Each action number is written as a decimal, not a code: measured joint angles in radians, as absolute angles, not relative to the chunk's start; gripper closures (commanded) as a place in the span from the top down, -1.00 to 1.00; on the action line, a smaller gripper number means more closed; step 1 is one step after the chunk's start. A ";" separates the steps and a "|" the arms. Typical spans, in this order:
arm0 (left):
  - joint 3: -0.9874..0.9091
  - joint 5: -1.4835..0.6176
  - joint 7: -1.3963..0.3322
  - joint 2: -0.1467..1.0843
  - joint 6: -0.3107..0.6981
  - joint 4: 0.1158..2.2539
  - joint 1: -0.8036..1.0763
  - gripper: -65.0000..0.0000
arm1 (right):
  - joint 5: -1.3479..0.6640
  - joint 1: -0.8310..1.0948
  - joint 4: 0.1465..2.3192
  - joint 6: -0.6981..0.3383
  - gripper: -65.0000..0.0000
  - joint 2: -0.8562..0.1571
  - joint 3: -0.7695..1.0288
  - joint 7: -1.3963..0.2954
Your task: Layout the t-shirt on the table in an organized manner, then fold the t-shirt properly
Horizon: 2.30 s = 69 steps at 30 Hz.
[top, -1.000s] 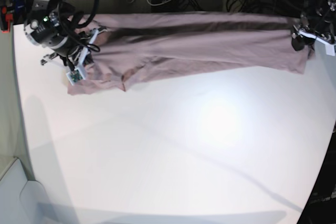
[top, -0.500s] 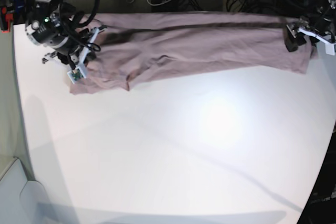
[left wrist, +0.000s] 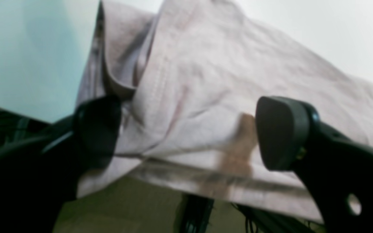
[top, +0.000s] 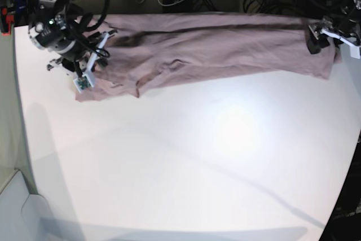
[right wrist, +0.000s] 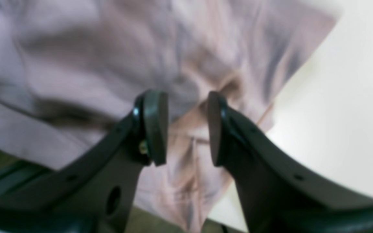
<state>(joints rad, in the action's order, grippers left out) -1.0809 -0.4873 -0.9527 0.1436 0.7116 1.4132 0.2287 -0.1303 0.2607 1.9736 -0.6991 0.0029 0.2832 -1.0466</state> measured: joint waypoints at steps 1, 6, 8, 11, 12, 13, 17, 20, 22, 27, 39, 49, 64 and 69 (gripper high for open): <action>-1.079 -0.488 -0.949 0.146 0.712 1.402 0.221 1.00 | -0.131 0.259 1.975 -0.699 -0.34 0.002 0.283 -1.046; -1.081 -0.444 -0.929 0.155 0.711 1.352 0.160 1.00 | -0.124 0.244 1.974 -0.699 -0.34 0.002 0.285 -1.061; -1.081 -0.386 -0.922 0.154 0.712 1.344 0.130 1.00 | -0.125 0.245 1.974 -0.699 -0.34 0.002 0.284 -1.058; -1.080 -0.288 -0.919 0.151 0.711 1.341 0.082 1.00 | -0.124 0.247 1.974 -0.699 -0.34 0.002 0.285 -1.058; -1.079 -0.262 -0.921 0.151 0.711 1.339 0.070 1.00 | -0.124 0.247 1.974 -0.699 -0.34 0.002 0.285 -1.058; -1.079 -0.250 -0.921 0.151 0.710 1.335 0.056 1.00 | -0.124 0.247 1.974 -0.699 -0.34 0.002 0.285 -1.057; -1.083 -0.223 -0.915 0.155 0.702 1.293 -0.002 1.00 | -0.123 0.230 1.974 -0.699 -0.34 0.002 0.285 -1.057; -1.083 -0.192 -0.900 0.159 0.700 1.250 -0.052 1.00 | -0.124 0.209 1.972 -0.699 -0.34 -0.001 0.286 -1.052; -1.083 -0.171 -0.899 0.161 0.699 1.223 -0.088 1.00 | -0.123 0.213 1.972 -0.699 -0.34 -0.003 0.287 -1.051; -1.040 -0.169 -0.890 0.142 0.699 1.237 -0.103 1.00 | -0.119 0.214 1.971 -0.699 -0.34 -0.002 0.289 -1.058; -1.033 -0.353 -1.075 0.096 0.695 1.512 -0.045 1.00 | -0.120 0.214 1.971 -0.699 -0.33 0.003 0.285 -1.058; -1.033 -0.351 -1.096 0.152 0.700 1.619 0.028 1.00 | -0.120 0.214 1.971 -0.699 -0.33 0.002 0.285 -1.058; -1.028 -0.234 -0.958 0.236 0.699 1.285 -0.009 1.00 | -0.120 0.215 1.971 -0.699 -0.33 0.002 0.285 -1.054; -1.026 -0.251 -0.885 0.239 0.700 1.221 -0.020 1.00 | -0.120 0.216 1.971 -0.699 -0.33 0.002 0.286 -1.054</action>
<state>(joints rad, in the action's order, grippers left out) -1.0264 -0.2512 -0.8848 0.2386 0.6998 1.2205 -0.0200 -0.1200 0.2161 1.9709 -0.6994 0.0025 0.2863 -1.0538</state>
